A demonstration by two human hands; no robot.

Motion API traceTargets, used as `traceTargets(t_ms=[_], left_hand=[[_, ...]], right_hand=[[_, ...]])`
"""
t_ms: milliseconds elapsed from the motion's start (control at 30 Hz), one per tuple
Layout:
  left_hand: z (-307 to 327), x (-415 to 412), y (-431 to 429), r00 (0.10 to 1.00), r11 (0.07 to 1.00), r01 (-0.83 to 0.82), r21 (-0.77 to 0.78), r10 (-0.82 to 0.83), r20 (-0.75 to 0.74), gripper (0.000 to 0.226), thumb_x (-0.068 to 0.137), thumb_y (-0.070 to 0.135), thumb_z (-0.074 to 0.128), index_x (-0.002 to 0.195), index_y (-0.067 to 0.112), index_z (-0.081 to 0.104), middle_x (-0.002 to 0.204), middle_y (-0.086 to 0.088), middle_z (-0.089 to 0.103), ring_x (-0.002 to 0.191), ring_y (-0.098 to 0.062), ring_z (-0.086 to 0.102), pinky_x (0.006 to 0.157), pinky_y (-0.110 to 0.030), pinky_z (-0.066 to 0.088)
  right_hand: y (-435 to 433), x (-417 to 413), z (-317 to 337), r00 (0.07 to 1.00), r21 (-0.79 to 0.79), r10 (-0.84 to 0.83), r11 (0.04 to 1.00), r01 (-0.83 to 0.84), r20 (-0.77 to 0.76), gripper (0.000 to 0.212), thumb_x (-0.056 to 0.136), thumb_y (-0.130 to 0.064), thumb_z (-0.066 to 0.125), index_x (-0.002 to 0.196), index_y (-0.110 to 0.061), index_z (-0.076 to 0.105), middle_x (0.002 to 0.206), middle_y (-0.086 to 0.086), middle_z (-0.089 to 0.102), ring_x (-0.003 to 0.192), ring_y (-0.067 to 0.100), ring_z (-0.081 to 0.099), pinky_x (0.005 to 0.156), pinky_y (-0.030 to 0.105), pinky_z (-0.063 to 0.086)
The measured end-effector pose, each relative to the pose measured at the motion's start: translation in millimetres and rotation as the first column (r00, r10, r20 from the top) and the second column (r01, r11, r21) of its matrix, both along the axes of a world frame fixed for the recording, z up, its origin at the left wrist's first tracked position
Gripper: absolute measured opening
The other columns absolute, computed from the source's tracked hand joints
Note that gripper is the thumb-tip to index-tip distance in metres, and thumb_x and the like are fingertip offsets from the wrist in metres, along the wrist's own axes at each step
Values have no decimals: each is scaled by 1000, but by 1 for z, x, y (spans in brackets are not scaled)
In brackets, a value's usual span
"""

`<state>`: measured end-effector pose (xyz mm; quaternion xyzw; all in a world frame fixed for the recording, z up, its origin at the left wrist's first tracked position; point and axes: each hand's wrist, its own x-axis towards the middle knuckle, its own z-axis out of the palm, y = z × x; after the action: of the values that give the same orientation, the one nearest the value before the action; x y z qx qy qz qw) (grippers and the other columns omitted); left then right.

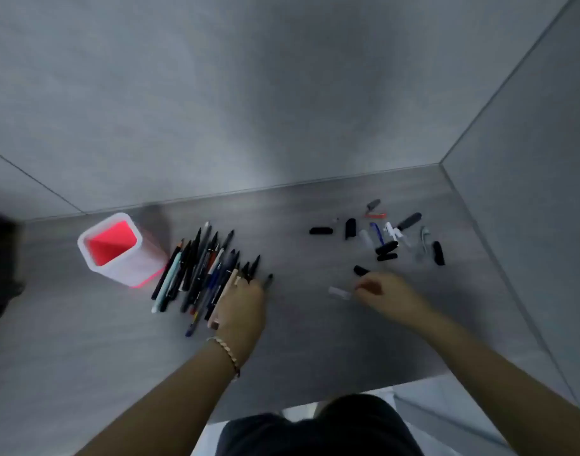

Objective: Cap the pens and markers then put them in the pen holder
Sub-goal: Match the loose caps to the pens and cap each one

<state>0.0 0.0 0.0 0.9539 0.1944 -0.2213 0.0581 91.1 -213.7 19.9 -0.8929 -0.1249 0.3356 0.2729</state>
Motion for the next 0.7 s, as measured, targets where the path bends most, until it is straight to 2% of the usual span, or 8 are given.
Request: traceTargets(t_ms=[100,200,267,333,433,533,600,700], left_hand=[[1,2,-6,999,998,-45,50,44,21,21,94,14,40,108,4,51,118,-14,57,108,-30,55,82,-36,46],[6,-4,-15,962,971,-136,-197,177,207,19,92,19,46,100,2,51,103,-15,55,91,-32,55,66,-35,37],[15,-12,-23,890,854,-212,-476,369,266,13,92,17,46,98,6,49,91,-12,51,74,-27,52,59,-32,37],[29,-20,-29,818,679,-288,-676,541,195,7,93,18,45,98,14,49,81,-8,52,65,-20,53,55,-26,45],[45,-32,-29,742,468,-360,-807,668,56,8,93,18,47,96,20,54,73,-1,55,53,-12,48,44,-12,42],[55,-41,-22,711,380,-367,-849,703,7,13,91,18,51,86,28,57,69,1,61,48,-10,43,41,-14,38],[61,-45,-17,707,346,-361,-866,707,-13,14,89,16,53,84,28,60,67,0,62,46,-7,44,42,-14,38],[70,-48,-12,732,309,-299,-903,681,-9,15,87,12,56,84,25,62,67,-2,63,42,-1,47,42,-11,40]], right_hand=[[-11,4,-10,997,75,-74,994,74,-10,18,89,-13,54,104,-9,63,106,7,64,97,17,58,79,21,39],[-14,-1,-18,997,91,-65,994,60,48,22,88,-16,55,109,-10,60,106,7,63,89,13,55,74,17,41],[-9,-3,-23,984,81,-14,997,0,177,28,88,-21,57,113,-11,58,108,7,61,88,13,54,72,16,42],[2,-7,-26,970,40,44,998,-55,238,36,88,-27,56,120,-12,54,118,7,54,98,18,54,79,25,44],[19,-13,-33,950,-81,135,990,-117,280,37,90,-30,52,123,-13,50,126,7,45,108,22,50,84,28,42],[24,-19,-41,931,-113,137,988,-104,337,25,90,-28,51,106,-9,56,116,8,49,101,22,52,77,26,40],[22,-21,-38,965,0,5,1000,-5,262,20,89,-28,53,94,-9,56,102,8,56,93,22,55,75,29,43],[23,-22,-7,983,337,-169,923,184,-74,7,84,-25,60,82,-19,58,82,2,60,75,15,59,70,27,50]])
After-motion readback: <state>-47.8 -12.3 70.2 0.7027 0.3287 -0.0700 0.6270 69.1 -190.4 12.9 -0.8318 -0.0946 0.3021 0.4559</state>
